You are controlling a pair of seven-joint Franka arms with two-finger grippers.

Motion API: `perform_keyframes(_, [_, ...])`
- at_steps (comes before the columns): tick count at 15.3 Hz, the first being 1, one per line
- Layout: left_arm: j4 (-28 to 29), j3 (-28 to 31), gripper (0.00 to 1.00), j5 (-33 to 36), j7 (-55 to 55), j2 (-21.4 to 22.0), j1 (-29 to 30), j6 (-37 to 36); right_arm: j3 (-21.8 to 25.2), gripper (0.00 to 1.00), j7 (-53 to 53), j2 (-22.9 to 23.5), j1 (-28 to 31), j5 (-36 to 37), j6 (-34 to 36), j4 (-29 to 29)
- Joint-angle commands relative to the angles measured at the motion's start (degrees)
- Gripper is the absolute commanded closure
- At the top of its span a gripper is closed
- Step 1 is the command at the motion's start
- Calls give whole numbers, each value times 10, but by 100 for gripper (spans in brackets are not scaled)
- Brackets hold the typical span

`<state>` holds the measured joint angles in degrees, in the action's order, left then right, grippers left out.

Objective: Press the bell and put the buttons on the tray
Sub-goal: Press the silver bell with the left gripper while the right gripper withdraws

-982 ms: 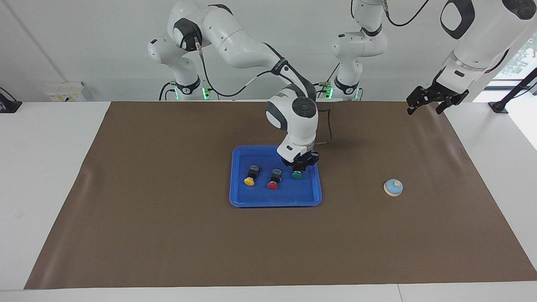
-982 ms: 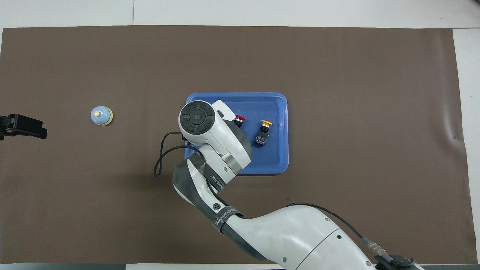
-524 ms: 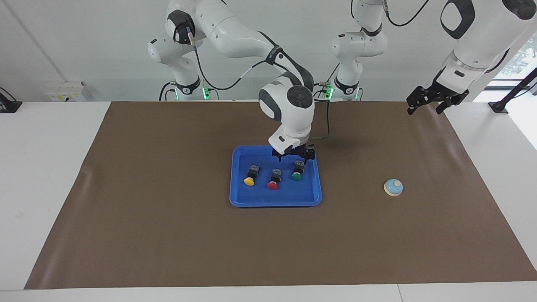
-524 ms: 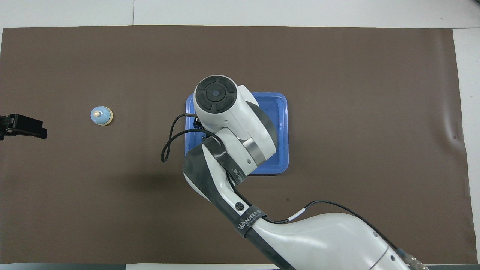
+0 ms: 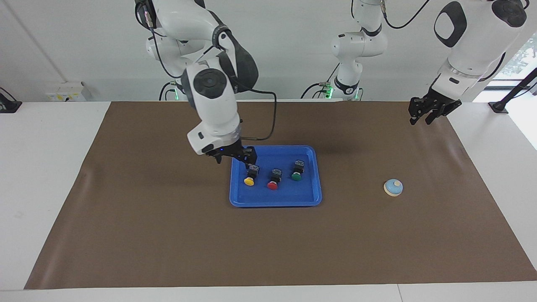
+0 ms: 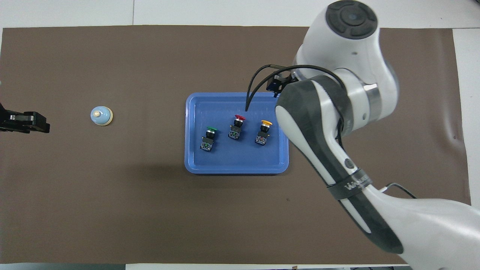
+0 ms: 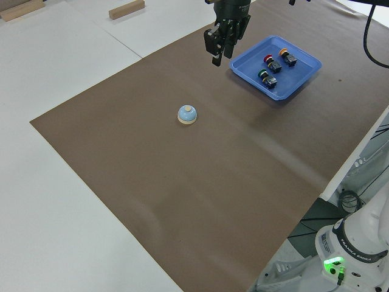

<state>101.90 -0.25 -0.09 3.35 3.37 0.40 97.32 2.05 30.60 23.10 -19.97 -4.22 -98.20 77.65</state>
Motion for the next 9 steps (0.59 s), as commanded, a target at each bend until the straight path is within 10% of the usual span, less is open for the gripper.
perform_keyframes(1, [14,2,100,-6,3,-41,3,60,-7,0,-89,-21,43,-1,23,12])
perform_keyframes(9, [60,2,100,-6,3,-129,0,211,-6,0,-293,-91,161,12,90,37])
